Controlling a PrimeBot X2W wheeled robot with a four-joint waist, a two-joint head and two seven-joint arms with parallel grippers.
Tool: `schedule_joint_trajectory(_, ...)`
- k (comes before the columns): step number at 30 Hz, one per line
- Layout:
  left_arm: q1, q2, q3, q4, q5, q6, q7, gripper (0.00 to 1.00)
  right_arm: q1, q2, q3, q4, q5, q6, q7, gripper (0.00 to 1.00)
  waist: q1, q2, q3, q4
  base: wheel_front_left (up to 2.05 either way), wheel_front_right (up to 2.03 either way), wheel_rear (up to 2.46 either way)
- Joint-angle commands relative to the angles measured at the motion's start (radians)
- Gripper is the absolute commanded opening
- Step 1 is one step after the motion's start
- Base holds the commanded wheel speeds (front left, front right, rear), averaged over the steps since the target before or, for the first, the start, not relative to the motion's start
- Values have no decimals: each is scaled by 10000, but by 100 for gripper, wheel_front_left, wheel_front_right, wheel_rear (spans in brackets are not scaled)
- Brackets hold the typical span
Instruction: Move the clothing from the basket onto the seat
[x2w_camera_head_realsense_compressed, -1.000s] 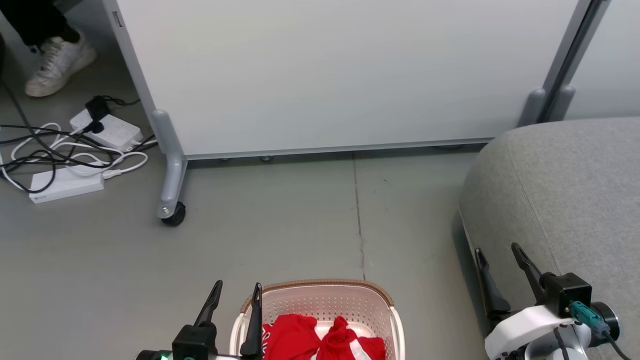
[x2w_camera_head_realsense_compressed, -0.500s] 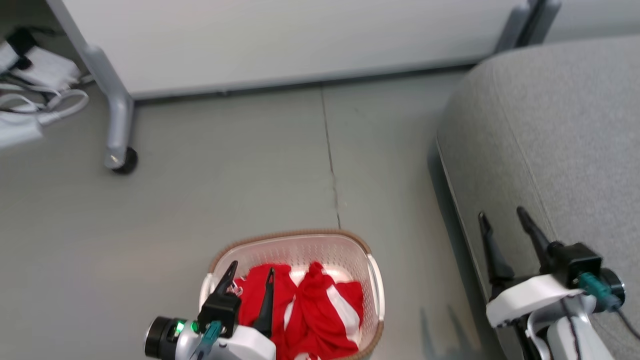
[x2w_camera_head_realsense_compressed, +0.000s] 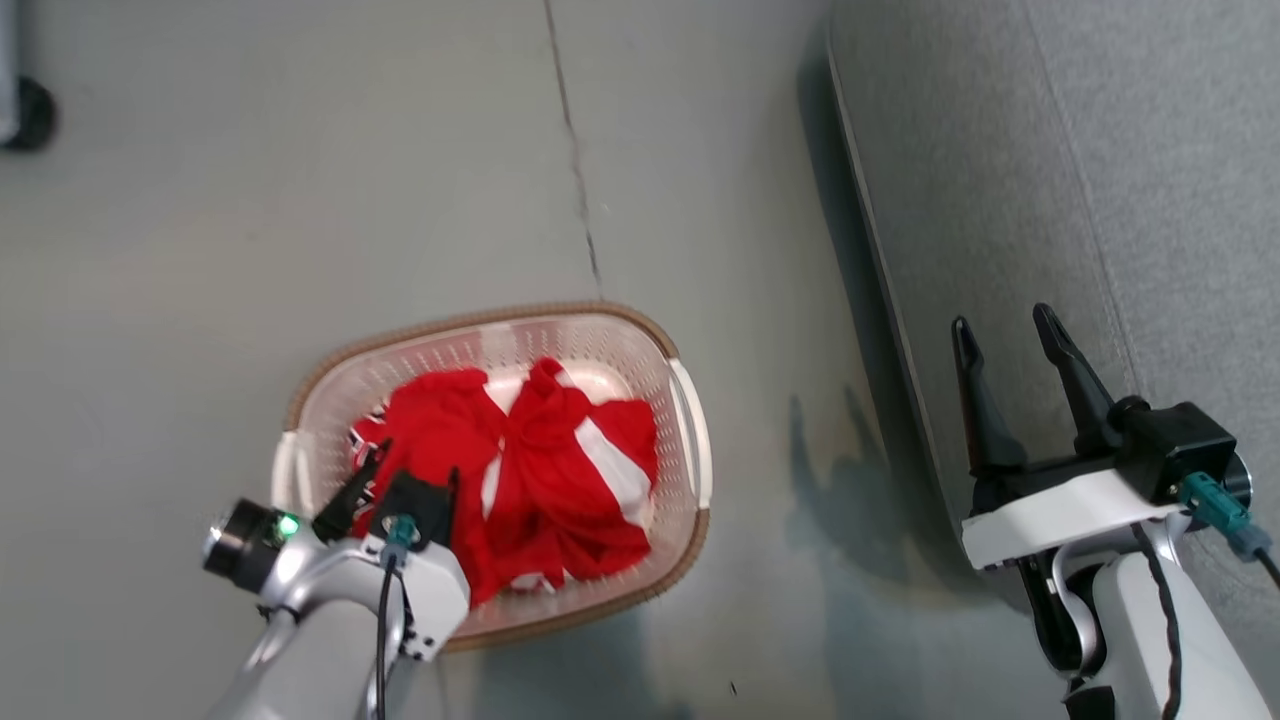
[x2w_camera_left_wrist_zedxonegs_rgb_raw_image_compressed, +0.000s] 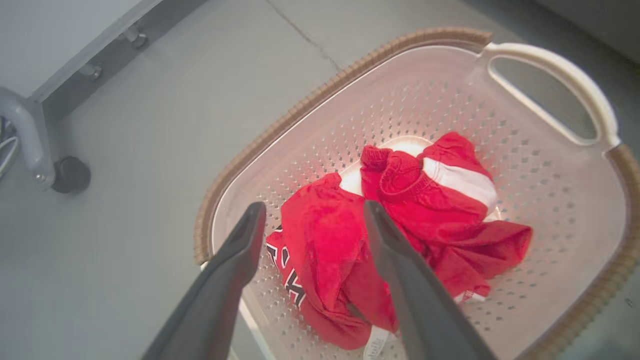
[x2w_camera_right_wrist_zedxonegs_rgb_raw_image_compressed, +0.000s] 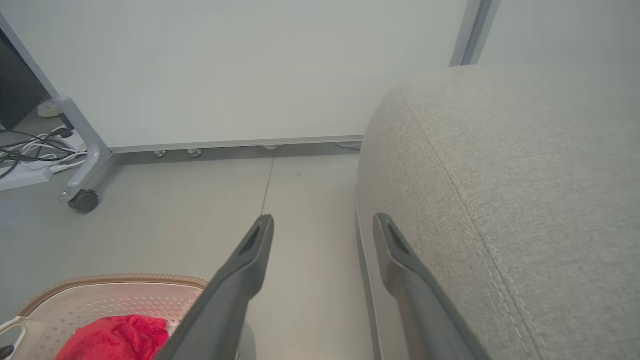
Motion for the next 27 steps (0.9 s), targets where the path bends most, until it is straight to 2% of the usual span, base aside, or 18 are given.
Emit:
schedule_joint_trajectory(1,-505,91,-49,334,152,55,-15,100,-181,-54,15,-80,187,12,-46,100,0,0,1077,-618,0,0,0)
schedule_joint_trajectory(4,-1216,210,-147,1320,286,57,18,100,-345,-48,57,-144,862,12,-46,100,0,0,1603,-871,0,0,0)
schedule_joint_trajectory(8,-2148,413,-441,2359,594,-6,273,100,-493,-49,83,-262,1084,9,-46,100,0,0,2222,-1206,0,0,0)
schedule_joint_trajectory(11,-2600,456,-367,2825,415,-280,828,100,-632,-46,-63,-279,1175,9,-46,100,0,0,2588,-1408,0,0,0)
schedule_joint_trajectory(16,-3209,705,-728,3110,727,-406,1504,100,-754,-45,100,-475,1364,9,-46,100,0,0,3025,-1689,0,0,0)
schedule_joint_trajectory(19,-3514,900,-1118,3215,1050,-526,2397,100,-814,-46,216,-525,1391,9,-46,100,0,0,3254,-1813,0,0,0)
schedule_joint_trajectory(27,-4163,1250,-1841,3293,1570,-1105,4170,100,-992,-47,415,-659,1455,9,-46,100,0,0,3807,-1981,0,0,0)
